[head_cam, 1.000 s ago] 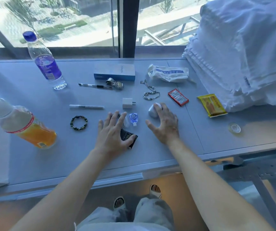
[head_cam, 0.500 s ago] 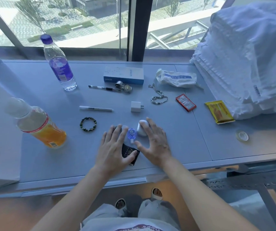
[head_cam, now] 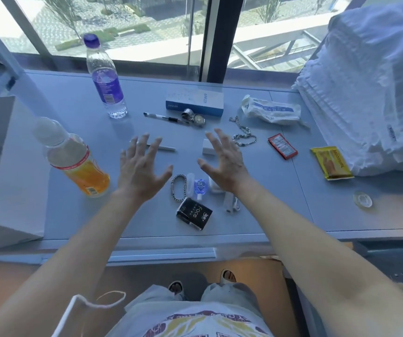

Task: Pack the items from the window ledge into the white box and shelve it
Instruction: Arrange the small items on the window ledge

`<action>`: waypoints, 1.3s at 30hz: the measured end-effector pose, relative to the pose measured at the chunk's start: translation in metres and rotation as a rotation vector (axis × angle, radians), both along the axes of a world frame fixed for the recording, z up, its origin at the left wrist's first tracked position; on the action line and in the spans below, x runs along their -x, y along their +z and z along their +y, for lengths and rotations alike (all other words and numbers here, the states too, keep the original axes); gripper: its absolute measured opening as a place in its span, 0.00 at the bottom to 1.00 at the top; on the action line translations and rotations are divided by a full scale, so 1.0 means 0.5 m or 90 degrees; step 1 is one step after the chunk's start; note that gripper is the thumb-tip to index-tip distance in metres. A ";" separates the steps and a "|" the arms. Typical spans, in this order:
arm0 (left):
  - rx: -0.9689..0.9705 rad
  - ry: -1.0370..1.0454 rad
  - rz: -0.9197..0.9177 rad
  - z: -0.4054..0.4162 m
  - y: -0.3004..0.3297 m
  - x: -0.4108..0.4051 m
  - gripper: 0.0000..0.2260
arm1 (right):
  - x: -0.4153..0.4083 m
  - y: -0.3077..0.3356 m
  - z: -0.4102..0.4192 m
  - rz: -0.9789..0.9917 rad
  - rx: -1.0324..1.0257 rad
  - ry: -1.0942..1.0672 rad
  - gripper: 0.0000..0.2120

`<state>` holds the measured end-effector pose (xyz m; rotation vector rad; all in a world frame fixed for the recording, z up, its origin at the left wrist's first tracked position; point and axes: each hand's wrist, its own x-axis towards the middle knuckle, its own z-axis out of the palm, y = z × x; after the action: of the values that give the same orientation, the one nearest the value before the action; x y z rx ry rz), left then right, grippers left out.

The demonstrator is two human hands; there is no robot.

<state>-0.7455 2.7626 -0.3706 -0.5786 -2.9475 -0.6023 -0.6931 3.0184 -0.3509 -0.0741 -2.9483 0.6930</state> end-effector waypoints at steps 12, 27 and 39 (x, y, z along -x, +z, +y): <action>0.037 0.004 -0.060 0.015 -0.051 -0.003 0.35 | 0.008 -0.049 0.006 -0.125 -0.028 0.029 0.36; -0.055 0.006 -0.049 0.064 -0.065 -0.143 0.31 | -0.081 -0.058 -0.013 -0.082 0.021 0.107 0.35; -0.123 0.043 0.001 0.061 -0.063 -0.151 0.29 | 0.199 0.056 0.006 -0.048 -0.109 0.109 0.37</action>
<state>-0.6702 2.7929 -0.4023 -0.4575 -2.8493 -0.8658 -0.7926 3.0214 -0.3227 0.1726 -3.0991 0.4627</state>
